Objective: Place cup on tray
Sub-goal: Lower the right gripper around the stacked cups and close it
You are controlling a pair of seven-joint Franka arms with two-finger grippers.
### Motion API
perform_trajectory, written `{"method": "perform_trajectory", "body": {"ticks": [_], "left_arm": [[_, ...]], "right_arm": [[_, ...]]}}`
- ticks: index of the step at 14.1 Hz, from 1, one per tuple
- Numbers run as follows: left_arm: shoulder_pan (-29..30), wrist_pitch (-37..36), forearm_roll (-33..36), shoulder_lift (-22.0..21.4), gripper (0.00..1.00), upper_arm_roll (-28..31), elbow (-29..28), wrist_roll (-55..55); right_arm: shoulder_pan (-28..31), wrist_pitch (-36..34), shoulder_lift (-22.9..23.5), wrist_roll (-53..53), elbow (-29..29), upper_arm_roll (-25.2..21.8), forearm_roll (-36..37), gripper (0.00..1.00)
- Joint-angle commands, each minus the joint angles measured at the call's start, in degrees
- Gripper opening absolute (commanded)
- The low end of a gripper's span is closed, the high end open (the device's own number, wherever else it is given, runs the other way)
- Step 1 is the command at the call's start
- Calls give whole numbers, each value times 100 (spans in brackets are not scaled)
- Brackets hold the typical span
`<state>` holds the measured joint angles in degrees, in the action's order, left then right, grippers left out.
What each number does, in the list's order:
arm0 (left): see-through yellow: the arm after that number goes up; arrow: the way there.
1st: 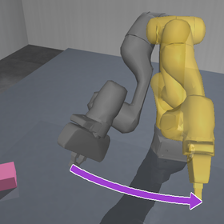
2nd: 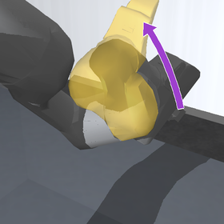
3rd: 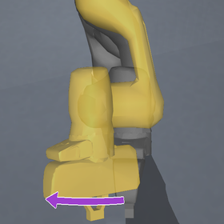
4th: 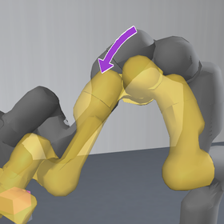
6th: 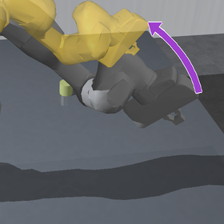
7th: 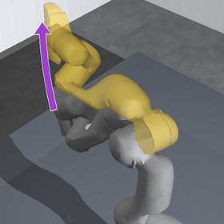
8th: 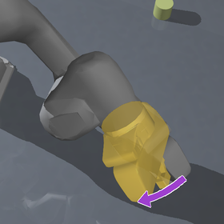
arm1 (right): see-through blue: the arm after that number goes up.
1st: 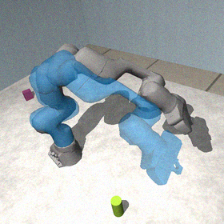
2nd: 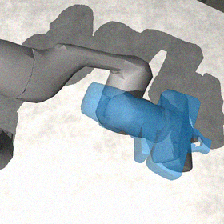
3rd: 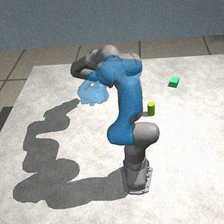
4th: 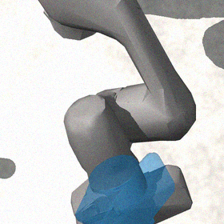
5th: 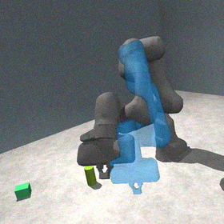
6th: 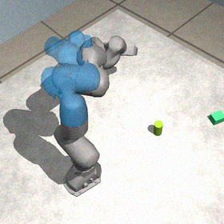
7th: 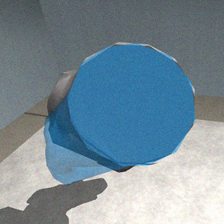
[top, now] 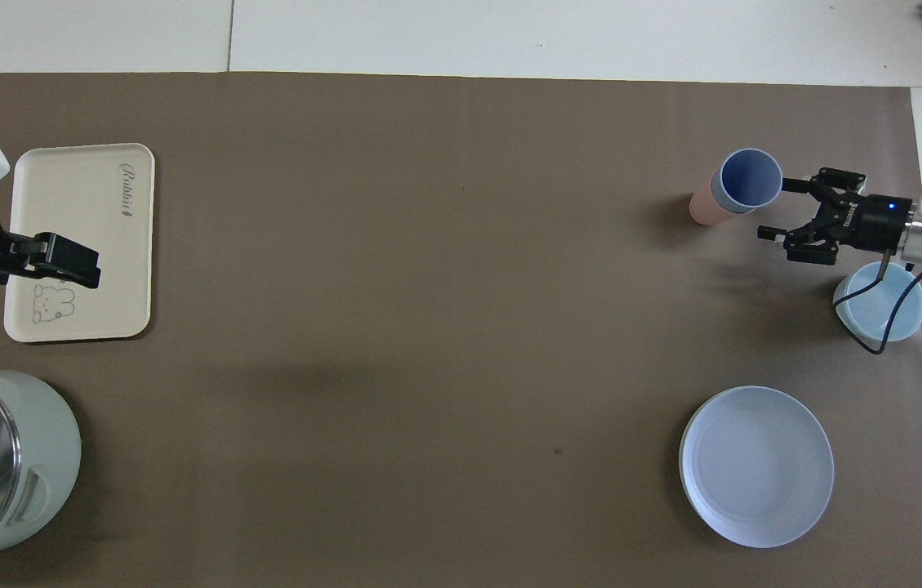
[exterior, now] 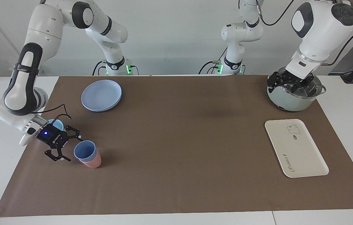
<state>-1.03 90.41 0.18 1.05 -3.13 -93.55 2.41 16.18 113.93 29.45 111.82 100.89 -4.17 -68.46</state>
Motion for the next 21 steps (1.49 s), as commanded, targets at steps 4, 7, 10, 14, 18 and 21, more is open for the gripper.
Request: {"method": "perform_trajectory", "body": {"ticks": [4,7,10,14,18,21], "left_arm": [[-38,11,96,-228,100,-3,-243,-74],[24,47,96,-219,100,-3,-251,-65],[24,47,96,-228,100,5,-260,-74],[24,56,96,-228,100,6,-260,-82],[24,47,96,-228,100,6,-260,-152],[24,56,96,-228,100,6,-251,-267]], "right_arm": [[-167,418,-62,437,352,57,-756,100],[-211,463,-71,472,370,57,-827,100],[-307,525,-71,569,431,57,-976,100],[-352,534,-80,666,449,57,-1055,100],[-431,665,-80,833,449,57,-1266,100],[-510,692,-80,937,467,57,-1415,100]]}}
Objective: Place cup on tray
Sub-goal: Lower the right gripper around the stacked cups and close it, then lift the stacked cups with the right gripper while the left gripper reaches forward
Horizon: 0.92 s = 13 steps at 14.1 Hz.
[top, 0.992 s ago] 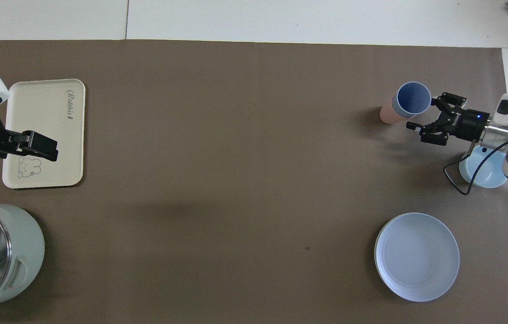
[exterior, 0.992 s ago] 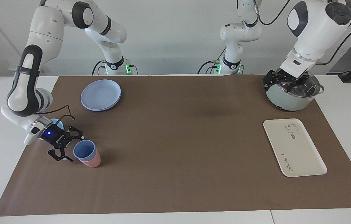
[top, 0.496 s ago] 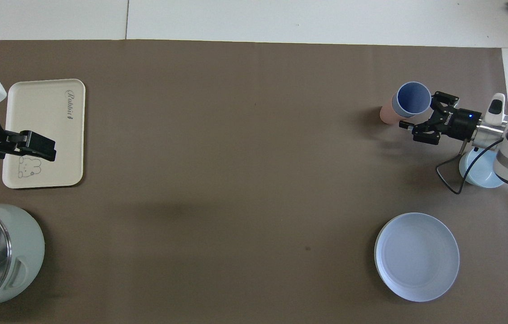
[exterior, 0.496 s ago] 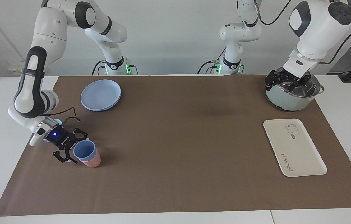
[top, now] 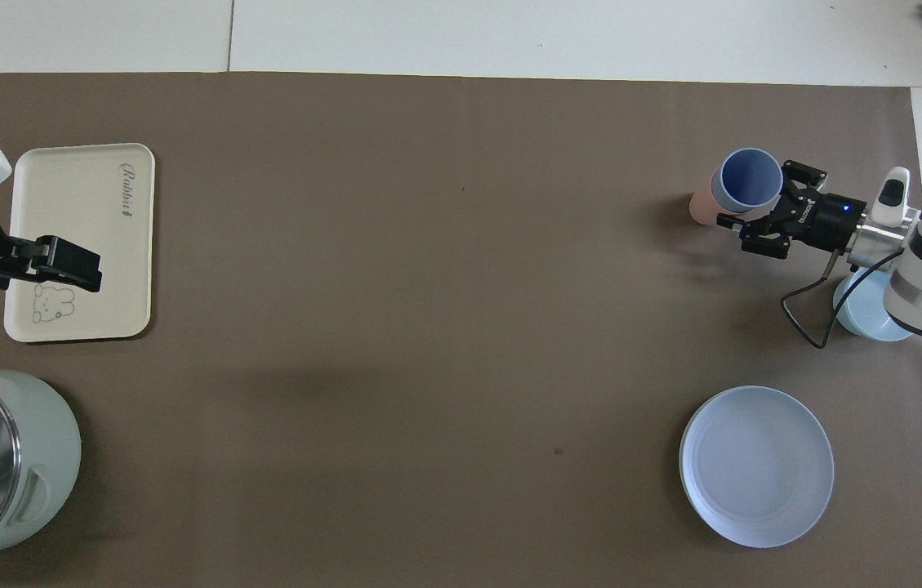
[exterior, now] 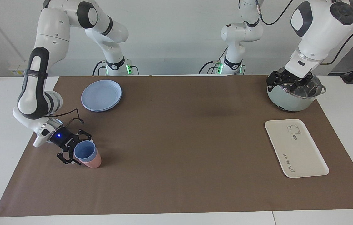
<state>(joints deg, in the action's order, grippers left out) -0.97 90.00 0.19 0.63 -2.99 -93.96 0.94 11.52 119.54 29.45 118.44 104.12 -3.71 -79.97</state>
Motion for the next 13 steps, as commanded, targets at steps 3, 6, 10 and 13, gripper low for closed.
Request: {"method": "perform_trajectory", "body": {"ticks": [3,6,10,13], "left_arm": [[9,87,95,-186,100,-17,-211,-85],[18,114,95,-186,100,-17,-211,29],[18,245,95,-177,100,9,-202,187],[27,254,95,-177,100,27,-202,696]], "right_arm": [[-106,219,-80,373,161,11,-414,100],[-167,254,-71,408,170,20,-537,100],[-203,342,-71,417,188,11,-652,80],[-247,351,-71,225,162,20,-652,0]]}}
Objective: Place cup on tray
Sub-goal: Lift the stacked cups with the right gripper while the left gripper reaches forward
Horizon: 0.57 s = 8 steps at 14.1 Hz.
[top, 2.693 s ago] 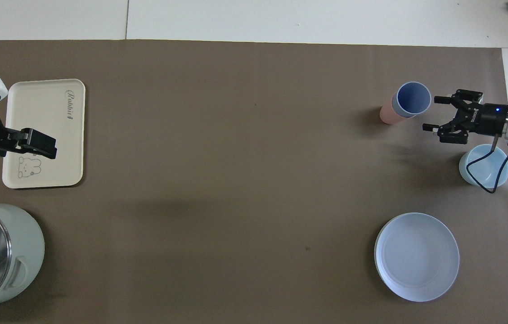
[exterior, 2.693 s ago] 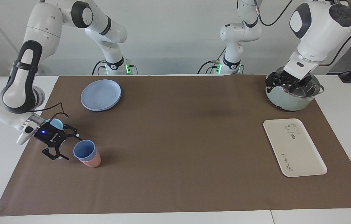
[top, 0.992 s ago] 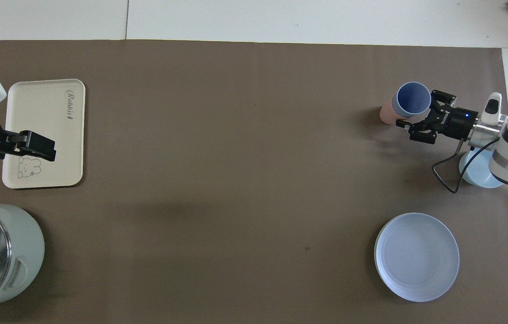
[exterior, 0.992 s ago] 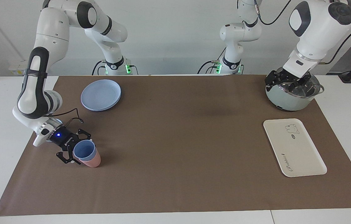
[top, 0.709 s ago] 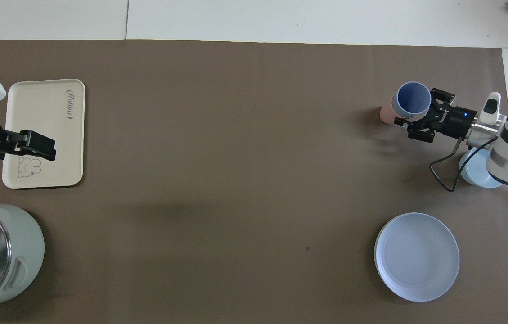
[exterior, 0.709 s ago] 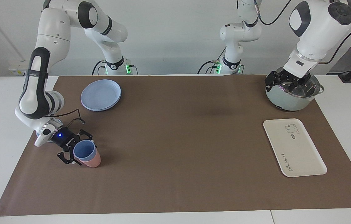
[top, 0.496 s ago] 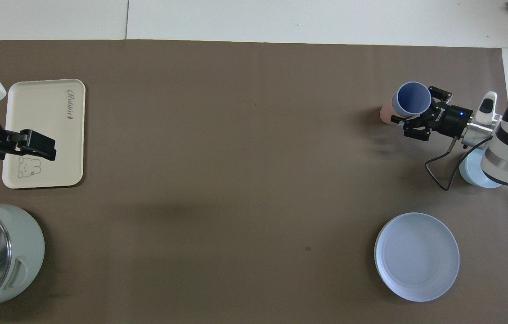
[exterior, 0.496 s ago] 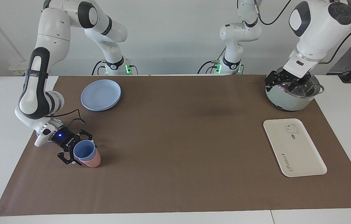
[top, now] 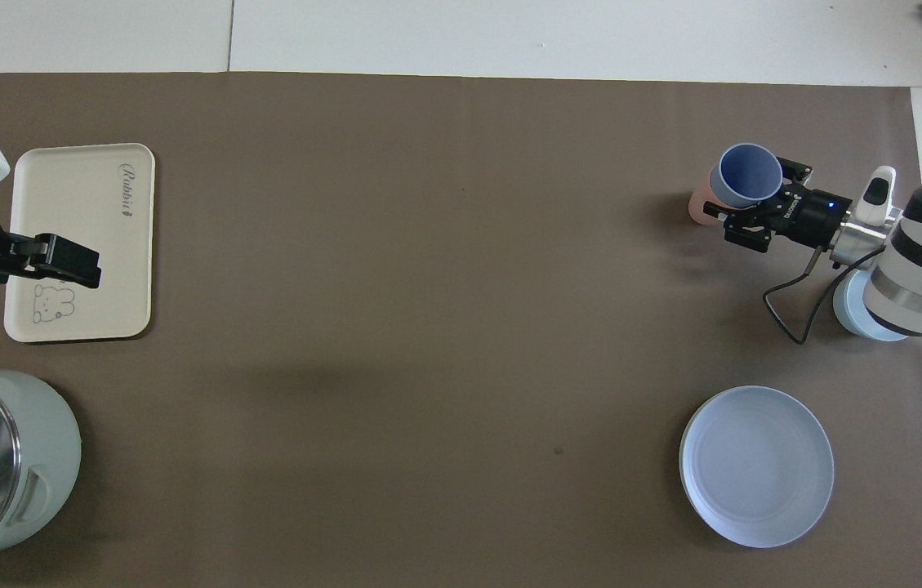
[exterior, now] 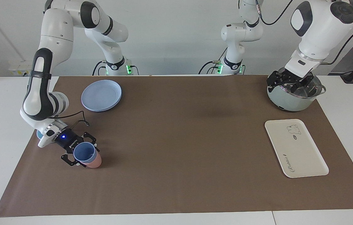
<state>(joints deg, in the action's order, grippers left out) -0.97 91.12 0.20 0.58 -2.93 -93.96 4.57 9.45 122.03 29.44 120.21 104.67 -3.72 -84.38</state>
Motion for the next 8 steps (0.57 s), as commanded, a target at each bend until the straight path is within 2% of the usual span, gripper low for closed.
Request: {"method": "perform_trajectory", "body": {"ticks": [1,6,8], "left_arm": [[35,143,94,-164,100,21,-202,369],[62,143,94,-172,100,21,-202,290],[62,126,94,-172,100,21,-219,299]], "right_arm": [[-48,58,-78,-162,97,20,-210,0],[-57,75,-271,-313,71,20,-87,0],[-110,119,-447,-741,71,11,306,0]]}}
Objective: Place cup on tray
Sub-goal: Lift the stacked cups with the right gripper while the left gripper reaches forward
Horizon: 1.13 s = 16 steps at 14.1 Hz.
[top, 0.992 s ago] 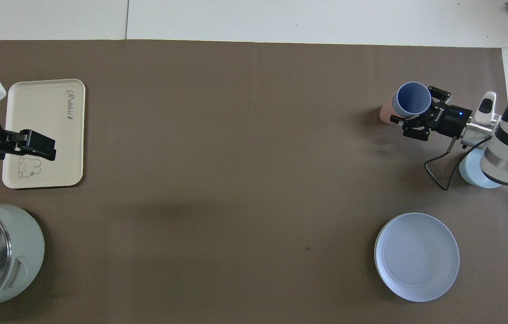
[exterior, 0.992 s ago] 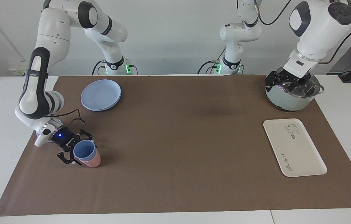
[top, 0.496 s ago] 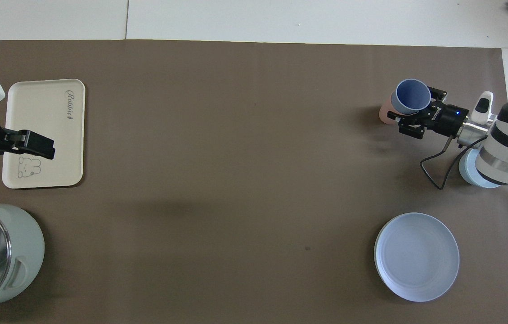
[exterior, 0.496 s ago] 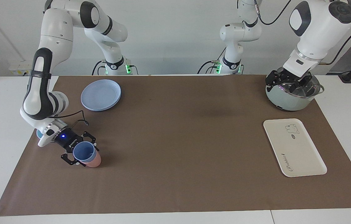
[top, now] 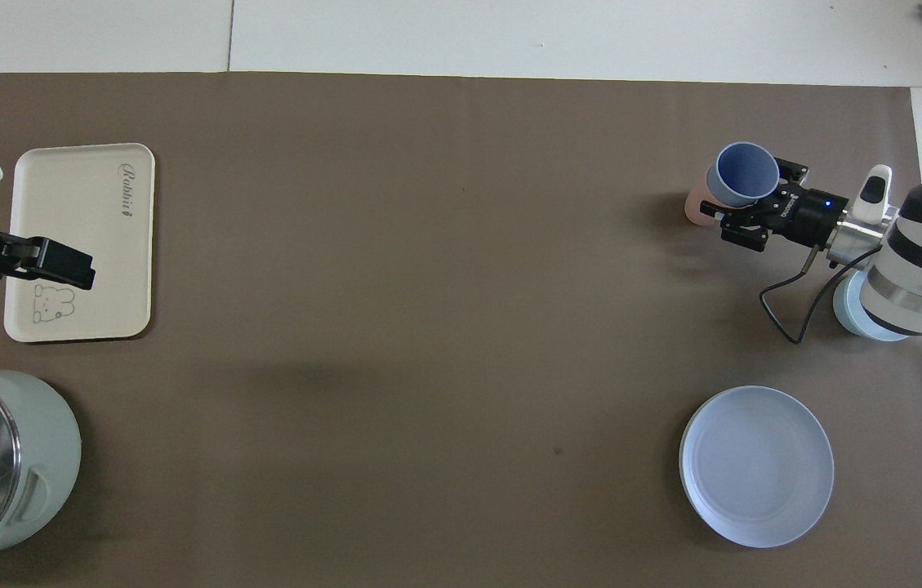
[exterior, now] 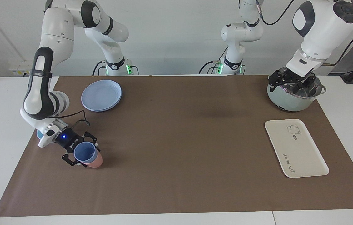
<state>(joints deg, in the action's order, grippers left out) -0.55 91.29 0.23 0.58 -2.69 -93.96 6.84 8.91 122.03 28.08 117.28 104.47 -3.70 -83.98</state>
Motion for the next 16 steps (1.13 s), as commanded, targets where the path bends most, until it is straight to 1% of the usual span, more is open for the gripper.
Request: {"method": "perform_trajectory", "body": {"ticks": [1,4,7,8,9,10,11,12,14,16], "left_arm": [[20,117,92,-172,100,-3,-219,72],[20,99,92,-172,100,-3,-228,63],[20,125,92,-172,100,-3,-210,63],[11,178,92,-146,100,-3,-167,81],[20,466,83,-102,100,-3,-140,37],[29,573,13,-102,100,-12,-140,-50],[11,522,-153,-110,100,-12,-175,-173],[11,425,-476,-119,100,-12,-201,-192],[29,118,-1363,-84,98,-3,-210,-357],[-41,204,-2504,20,92,-12,-210,-1365]], "right_arm": [[-65,137,-494,-791,91,1,625,0],[-162,321,-1136,-2170,91,9,2056,0],[-530,260,-1707,-3621,91,9,3366,0],[-740,251,-1926,-4130,83,9,3910,0],[-959,225,-2146,-4692,74,9,4498,0],[-1188,112,-2348,-5315,74,18,5105,0],[-1425,-133,-2507,-5895,39,27,5598,0],[-1662,-336,-2622,-6206,-31,36,5951,0],[-2146,-653,-2693,-6366,-224,36,6576,0],[-2445,-960,-2685,-6734,-374,36,6701,0]]}}
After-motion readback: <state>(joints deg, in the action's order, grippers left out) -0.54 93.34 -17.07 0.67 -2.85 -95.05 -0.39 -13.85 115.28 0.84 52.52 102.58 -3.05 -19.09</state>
